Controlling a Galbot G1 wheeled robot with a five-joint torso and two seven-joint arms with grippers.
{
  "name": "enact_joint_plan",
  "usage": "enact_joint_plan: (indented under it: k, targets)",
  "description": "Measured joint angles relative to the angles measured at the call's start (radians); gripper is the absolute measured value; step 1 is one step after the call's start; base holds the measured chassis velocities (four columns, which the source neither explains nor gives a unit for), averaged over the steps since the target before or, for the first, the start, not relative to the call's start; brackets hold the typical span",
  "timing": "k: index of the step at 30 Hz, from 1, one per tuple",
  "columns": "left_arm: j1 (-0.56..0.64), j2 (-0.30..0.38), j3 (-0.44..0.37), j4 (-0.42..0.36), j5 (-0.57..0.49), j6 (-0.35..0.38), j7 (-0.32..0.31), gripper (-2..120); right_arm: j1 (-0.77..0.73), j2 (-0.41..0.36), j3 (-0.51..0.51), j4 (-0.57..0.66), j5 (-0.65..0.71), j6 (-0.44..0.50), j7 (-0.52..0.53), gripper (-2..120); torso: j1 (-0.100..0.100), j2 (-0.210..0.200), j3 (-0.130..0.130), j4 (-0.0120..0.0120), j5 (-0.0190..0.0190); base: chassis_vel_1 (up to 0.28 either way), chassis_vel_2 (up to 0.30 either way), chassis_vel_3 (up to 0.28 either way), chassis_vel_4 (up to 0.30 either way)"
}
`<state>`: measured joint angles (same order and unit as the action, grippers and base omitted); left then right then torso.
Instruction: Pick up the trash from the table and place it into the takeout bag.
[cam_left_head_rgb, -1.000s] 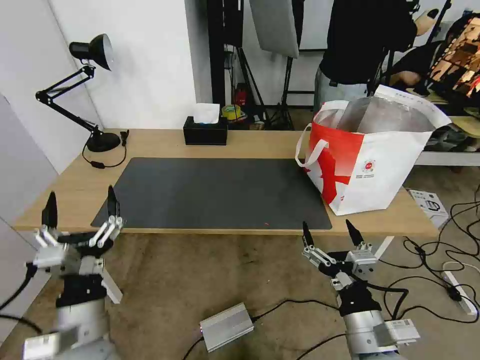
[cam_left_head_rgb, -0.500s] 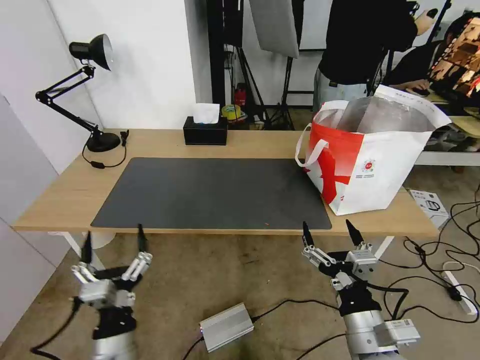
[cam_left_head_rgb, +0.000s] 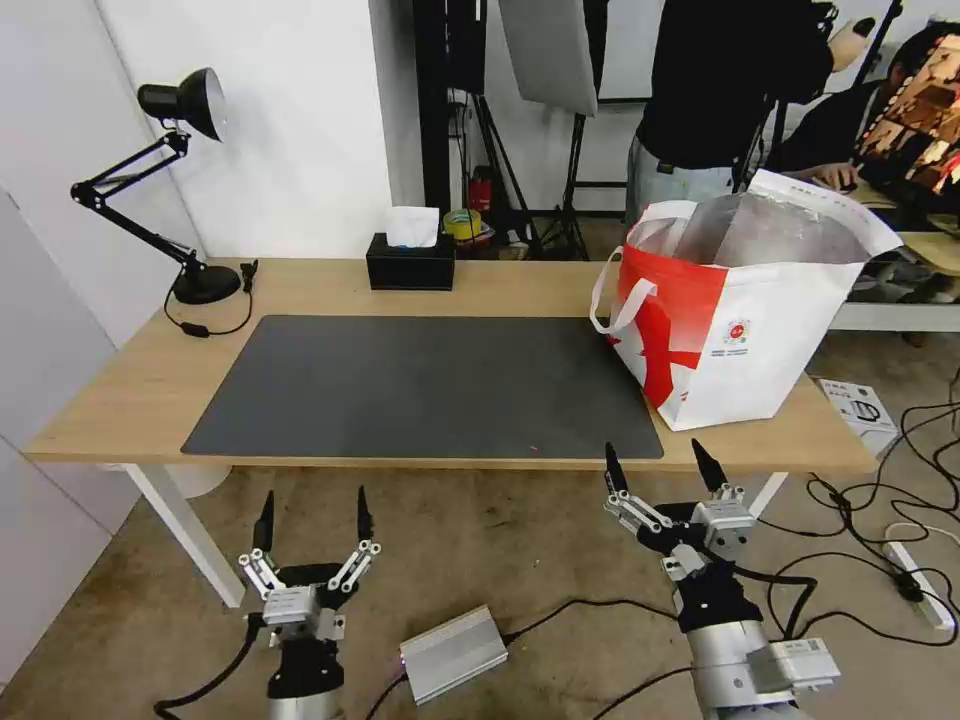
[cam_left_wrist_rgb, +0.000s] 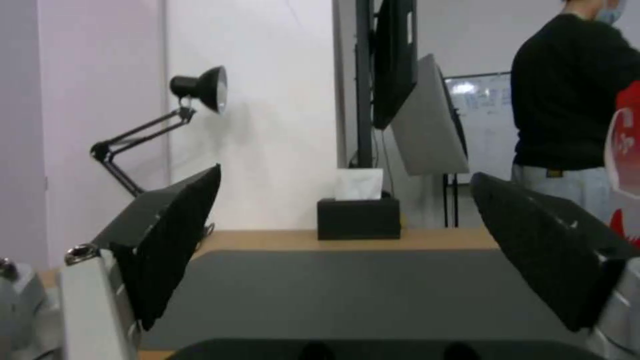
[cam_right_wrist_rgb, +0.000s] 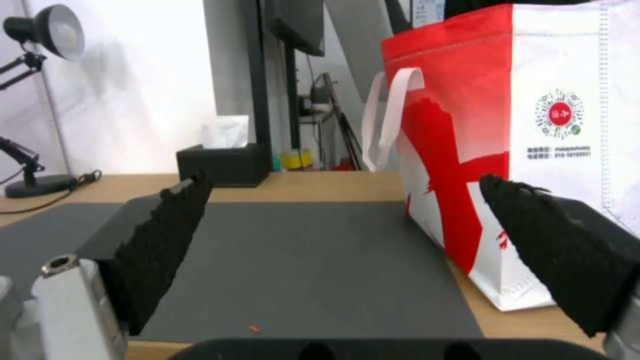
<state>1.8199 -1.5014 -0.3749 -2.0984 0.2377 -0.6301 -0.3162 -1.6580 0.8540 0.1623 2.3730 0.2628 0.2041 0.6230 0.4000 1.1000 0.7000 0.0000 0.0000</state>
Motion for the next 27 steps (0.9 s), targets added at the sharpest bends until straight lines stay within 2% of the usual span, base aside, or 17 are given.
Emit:
enact_joint_plan:
  k: [14,27]
  targets:
    - [-0.03,0.025,-0.023,-0.019,0.002,0.014,-0.006,100,0.0,0.0,0.0,0.0,0.0,0.0,0.0,100,0.0,0.0,0.0,0.0,-0.0002,0.0,0.0,0.0,0.0]
    - [-0.04,0.011,-0.024,-0.029,0.001,0.019,-0.025,100,0.0,0.0,0.0,0.0,0.0,0.0,0.0,100,0.0,0.0,0.0,0.0,-0.0001,0.0,0.0,0.0,0.0]
